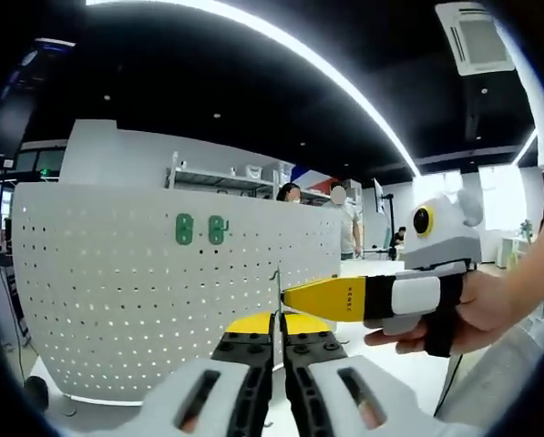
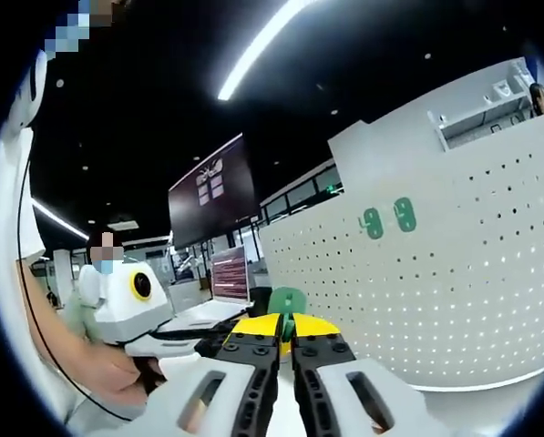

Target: Insert the hook assembly into the mounting plate slot until the hook locks in place.

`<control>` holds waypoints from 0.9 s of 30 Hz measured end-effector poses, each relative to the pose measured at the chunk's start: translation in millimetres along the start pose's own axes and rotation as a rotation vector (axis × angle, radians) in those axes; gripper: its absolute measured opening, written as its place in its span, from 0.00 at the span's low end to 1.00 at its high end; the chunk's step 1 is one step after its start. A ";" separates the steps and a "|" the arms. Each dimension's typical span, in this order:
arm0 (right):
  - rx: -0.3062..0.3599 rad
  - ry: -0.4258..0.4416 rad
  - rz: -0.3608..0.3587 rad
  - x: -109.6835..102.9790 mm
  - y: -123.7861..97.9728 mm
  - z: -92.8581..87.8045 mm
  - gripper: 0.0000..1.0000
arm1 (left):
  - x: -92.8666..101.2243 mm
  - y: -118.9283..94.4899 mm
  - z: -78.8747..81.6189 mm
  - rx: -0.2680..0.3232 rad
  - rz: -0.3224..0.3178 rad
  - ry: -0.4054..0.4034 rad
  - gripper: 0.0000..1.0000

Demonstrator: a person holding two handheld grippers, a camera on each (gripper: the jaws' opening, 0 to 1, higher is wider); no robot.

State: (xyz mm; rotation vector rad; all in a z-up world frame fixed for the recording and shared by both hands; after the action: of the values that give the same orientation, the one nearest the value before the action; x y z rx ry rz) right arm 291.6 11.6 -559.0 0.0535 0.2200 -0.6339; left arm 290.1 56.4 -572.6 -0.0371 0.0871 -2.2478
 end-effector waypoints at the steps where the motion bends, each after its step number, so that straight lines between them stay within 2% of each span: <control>1: 0.002 0.004 0.000 -0.3 -0.6 0.0 0.01 | 0.3 -0.4 0.3 0.003 -0.001 0.000 0.02; 18: -0.020 -0.004 0.003 -4.9 -4.5 -2.0 0.00 | 4.1 -2.5 -2.6 0.002 0.010 0.023 0.04; 25: -0.038 -0.008 0.008 -6.3 -4.1 -5.5 0.00 | 6.5 -4.5 -9.5 -0.045 0.016 0.050 0.06; 27: -0.038 -0.010 0.011 -7.3 -4.2 -4.3 0.00 | 7.8 -4.0 -15.7 -0.067 0.010 0.034 0.14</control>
State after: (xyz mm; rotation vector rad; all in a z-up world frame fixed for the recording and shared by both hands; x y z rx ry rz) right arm 282.6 13.0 -561.5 0.0147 0.2222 -0.6186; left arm 281.3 53.6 -588.0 -0.0339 0.1808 -2.2357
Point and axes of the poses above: the point that each gripper's makers call its tool centre point, and the gripper's own axes: y roughly forward along the fingers, x roughly to its right, z roughly out of its top, the point moved 3 cm from there along -y, roughly backward along the fingers, and after that the axes turned 8 degrees about -x, right-handed, at the moved point
